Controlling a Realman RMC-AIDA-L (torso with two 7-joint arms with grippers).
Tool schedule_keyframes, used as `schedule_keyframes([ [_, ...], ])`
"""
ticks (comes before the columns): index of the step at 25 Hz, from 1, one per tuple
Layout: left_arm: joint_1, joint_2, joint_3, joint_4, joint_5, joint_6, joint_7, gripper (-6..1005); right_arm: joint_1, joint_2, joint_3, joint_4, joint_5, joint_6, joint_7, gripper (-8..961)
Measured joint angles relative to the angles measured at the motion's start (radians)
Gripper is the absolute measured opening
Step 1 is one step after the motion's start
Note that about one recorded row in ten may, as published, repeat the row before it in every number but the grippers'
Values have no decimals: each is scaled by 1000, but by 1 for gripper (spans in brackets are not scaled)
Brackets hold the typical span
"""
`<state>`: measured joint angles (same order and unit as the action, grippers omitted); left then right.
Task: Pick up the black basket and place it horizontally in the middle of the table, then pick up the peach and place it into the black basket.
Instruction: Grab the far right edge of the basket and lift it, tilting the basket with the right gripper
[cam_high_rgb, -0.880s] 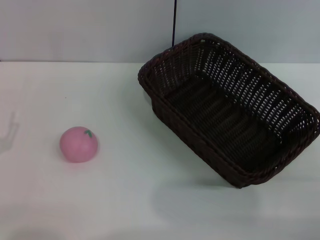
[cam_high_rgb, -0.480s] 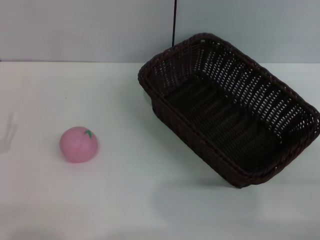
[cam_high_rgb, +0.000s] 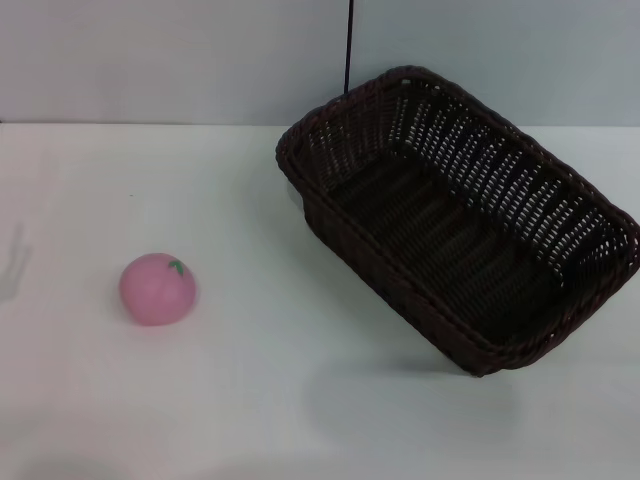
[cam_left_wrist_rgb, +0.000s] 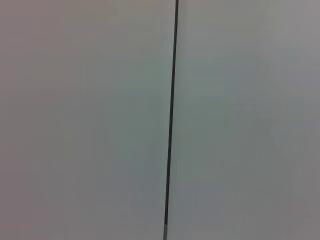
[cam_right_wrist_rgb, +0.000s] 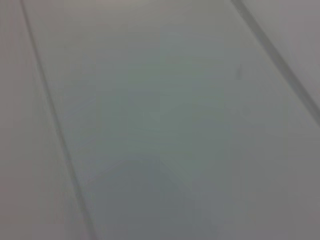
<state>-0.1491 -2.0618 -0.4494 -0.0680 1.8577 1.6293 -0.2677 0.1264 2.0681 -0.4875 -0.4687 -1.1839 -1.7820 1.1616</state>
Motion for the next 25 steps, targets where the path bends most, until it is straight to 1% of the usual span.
schedule_keyframes([
  [1,0,0,0,0,0,0,0,804,0,0,0,0,0,0,0,818],
  [2,-1,0,0,0,0,0,0,804,-4,0,3,-82,-41,15,96,818],
  [3,-2,0,0,0,0,-1,-1,804,-4,1,4,-267,-149,48,330,818],
  [4,-5,0,0,1,0,-4,-1,804,13,-11,6,-460,-283,70,563,818],
  [7,-10,0,0,1,0,-7,-3,803,71,-37,10,-707,-519,67,874,819],
  [9,-10,0,0,0,0,-7,-4,803,121,-59,11,-822,-668,42,1030,818],
  [10,-10,0,0,0,0,-7,-4,802,121,-59,11,-822,-668,42,1030,818],
  [11,-11,-1,0,0,0,-7,-5,802,156,-74,10,-867,-750,17,1113,817],
  [12,-10,-2,0,-2,0,-7,-5,802,219,-106,13,-906,-859,-37,1215,817],
  [13,-10,-2,0,-2,0,-7,-5,802,219,-106,13,-906,-859,-37,1215,816],
  [16,-9,-2,0,-3,1,-8,-5,801,323,-158,28,-906,-1008,-120,1295,814],
  [17,-2,-3,0,-8,1,-8,-6,801,374,-177,35,-891,-1095,-141,1309,814],
  [18,-2,-3,0,-8,1,-8,-6,800,374,-177,35,-891,-1095,-141,1309,813],
  [19,-1,-3,0,-10,2,-8,-6,800,412,-187,27,-855,-1145,-142,1312,813],
  [20,0,-4,0,-10,1,-8,-6,800,412,-187,27,-855,-1145,-142,1312,812],
  [21,0,-4,0,-10,1,-8,-6,800,425,-191,18,-831,-1157,-137,1312,812],
  [22,3,-5,0,-10,2,-12,-7,799,446,-195,-8,-777,-1173,-114,1310,811],
  [23,4,-5,0,-10,2,-14,-7,799,446,-195,-8,-777,-1173,-114,1310,811],
  [24,5,-6,0,-11,2,-19,-7,799,457,-193,-50,-727,-1188,-63,1307,811],
  [25,5,-6,0,-11,2,-19,-7,799,457,-193,-50,-727,-1188,-63,1307,810],
])
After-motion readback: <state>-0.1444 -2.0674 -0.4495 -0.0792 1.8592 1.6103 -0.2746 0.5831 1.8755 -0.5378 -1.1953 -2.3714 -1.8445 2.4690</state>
